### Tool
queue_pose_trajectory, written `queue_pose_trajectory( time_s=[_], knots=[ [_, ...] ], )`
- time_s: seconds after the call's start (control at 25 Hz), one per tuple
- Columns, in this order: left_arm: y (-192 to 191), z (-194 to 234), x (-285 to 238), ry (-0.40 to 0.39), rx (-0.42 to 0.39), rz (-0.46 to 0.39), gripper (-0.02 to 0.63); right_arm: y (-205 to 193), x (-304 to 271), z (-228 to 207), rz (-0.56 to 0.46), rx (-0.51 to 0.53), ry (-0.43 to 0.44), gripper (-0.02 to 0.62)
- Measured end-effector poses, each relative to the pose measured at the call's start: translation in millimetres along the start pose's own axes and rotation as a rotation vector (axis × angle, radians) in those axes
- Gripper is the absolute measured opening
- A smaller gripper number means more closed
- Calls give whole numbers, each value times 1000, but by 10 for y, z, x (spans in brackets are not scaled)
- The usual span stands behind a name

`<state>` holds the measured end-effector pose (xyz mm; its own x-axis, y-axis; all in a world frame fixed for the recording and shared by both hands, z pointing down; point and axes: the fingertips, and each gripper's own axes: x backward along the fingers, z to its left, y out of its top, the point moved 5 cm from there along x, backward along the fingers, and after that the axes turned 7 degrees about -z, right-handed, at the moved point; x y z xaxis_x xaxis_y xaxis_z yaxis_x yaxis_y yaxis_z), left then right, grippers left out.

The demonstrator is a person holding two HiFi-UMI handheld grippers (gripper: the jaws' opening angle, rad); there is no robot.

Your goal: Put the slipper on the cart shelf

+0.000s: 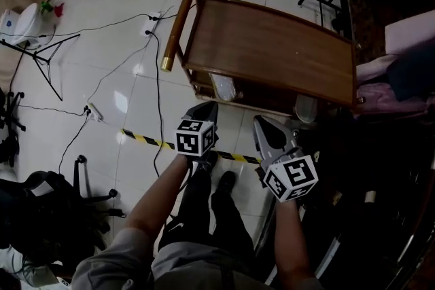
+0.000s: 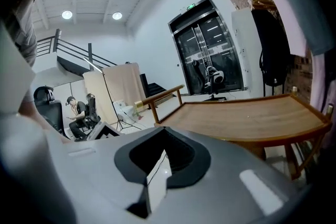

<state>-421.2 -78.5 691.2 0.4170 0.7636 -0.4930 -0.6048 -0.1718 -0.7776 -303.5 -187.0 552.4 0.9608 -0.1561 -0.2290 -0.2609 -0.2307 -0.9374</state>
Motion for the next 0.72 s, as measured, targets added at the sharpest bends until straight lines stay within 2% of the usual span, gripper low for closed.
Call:
queue_pose_trajectory(
  time_s=[0.12,0.16,0.52,0.6,0.72],
  knots=[
    [-276,240,-382,10,41,35,22,-264,-138,-60,33,-22,-11,-2],
    [-355,309,-489,10,56,41,45,-333,-175,-79,41,-32,-16,-2],
    [-761,650,-1137,32,265,65,372,-722,-301,-244,116,-102,-53,-2],
    [-833,661,-1288,23,311,75,397,-745,-298,-285,128,-97,-64,-2],
    [-930,723,-1422,16,361,102,391,-798,-329,-307,131,-108,-69,-2]
  ],
)
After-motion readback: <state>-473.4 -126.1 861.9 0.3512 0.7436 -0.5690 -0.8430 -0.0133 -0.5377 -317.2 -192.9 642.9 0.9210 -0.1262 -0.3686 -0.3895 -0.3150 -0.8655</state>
